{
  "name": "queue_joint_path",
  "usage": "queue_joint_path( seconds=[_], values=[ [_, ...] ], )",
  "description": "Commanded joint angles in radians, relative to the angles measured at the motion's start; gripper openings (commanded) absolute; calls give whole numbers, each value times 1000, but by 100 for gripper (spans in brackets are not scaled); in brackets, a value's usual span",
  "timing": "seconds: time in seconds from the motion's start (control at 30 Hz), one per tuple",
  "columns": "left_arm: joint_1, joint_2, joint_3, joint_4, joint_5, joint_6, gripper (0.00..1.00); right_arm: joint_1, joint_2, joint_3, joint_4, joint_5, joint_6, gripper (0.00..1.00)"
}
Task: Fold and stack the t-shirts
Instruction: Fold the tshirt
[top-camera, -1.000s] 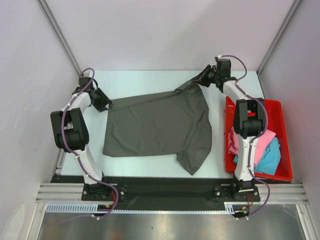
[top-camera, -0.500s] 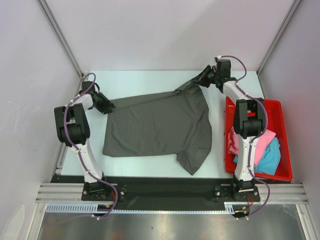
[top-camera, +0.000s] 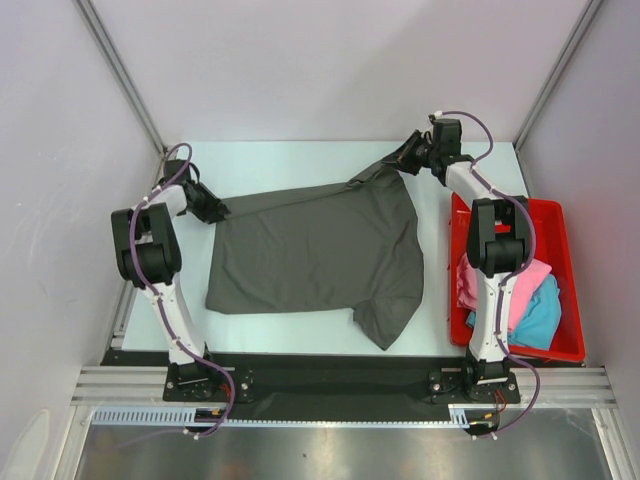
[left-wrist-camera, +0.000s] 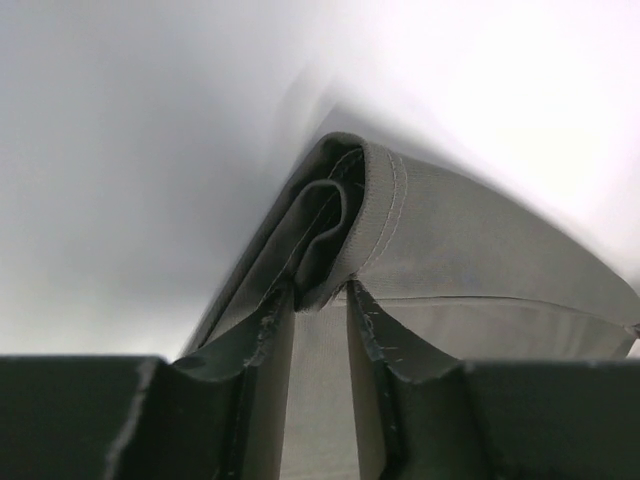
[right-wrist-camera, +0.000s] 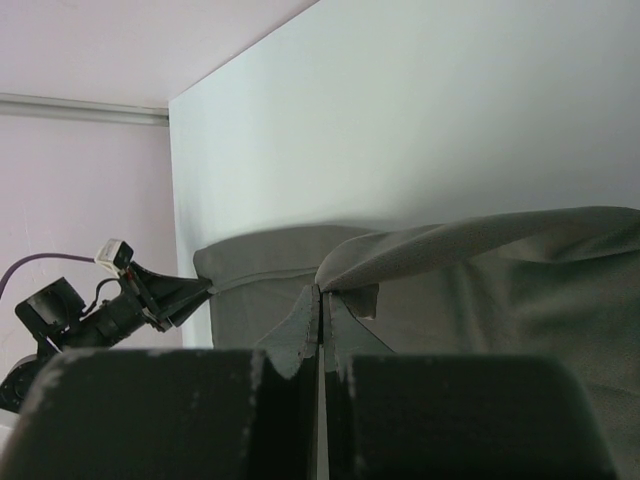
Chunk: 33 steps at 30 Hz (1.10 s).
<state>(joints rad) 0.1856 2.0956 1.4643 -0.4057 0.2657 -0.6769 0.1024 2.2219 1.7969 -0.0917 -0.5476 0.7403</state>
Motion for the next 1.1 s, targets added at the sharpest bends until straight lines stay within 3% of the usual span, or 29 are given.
queue_joint_path(
  seconds=[0.0, 0.2, 0.37, 0.7, 1.07],
  values=[
    [-2, 20, 56, 4, -10, 2, 31, 0, -42, 9, 38, -15, -1, 0],
    [-2, 15, 67, -12, -8, 8, 21, 0, -38, 18, 29, -15, -2, 0],
    [-1, 20, 76, -19, -2, 8, 0, 0, -33, 32, 21, -11, -2, 0],
    [15, 15, 244, -58, 33, -9, 0, -7, -62, 110, -115, 58, 24, 0],
    [51, 18, 263, -91, 102, 17, 0, -7, -186, -39, -195, 66, 39, 0]
  ],
)
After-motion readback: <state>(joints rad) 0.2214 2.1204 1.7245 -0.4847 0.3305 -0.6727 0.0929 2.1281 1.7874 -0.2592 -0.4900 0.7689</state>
